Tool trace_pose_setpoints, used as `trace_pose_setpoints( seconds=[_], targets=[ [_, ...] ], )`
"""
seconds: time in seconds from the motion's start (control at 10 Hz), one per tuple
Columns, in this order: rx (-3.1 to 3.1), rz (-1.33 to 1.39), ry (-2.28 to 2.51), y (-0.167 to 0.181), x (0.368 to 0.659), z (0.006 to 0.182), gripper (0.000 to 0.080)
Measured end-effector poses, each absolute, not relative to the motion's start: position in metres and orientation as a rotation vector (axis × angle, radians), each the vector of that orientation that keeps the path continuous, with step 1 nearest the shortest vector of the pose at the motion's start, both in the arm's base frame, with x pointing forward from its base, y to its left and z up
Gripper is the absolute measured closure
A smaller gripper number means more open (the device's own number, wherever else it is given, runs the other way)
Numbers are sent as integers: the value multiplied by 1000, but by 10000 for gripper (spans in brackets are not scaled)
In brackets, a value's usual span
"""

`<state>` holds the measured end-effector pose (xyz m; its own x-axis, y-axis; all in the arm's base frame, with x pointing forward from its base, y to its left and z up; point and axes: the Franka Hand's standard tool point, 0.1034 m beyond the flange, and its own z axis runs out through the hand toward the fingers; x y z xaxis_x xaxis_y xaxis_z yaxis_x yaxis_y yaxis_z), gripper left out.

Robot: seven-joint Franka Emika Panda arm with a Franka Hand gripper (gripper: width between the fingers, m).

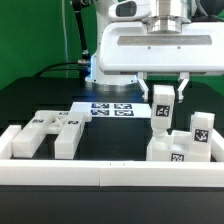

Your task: Assemble chair

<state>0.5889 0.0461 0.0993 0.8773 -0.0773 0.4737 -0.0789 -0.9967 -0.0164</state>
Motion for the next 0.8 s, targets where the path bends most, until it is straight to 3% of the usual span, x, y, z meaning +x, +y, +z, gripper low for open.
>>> trace_pose_setpoints(
  seconds=[0.8],
  targets=[
    [3041,730,-82,46,591,87,509]
  ],
)
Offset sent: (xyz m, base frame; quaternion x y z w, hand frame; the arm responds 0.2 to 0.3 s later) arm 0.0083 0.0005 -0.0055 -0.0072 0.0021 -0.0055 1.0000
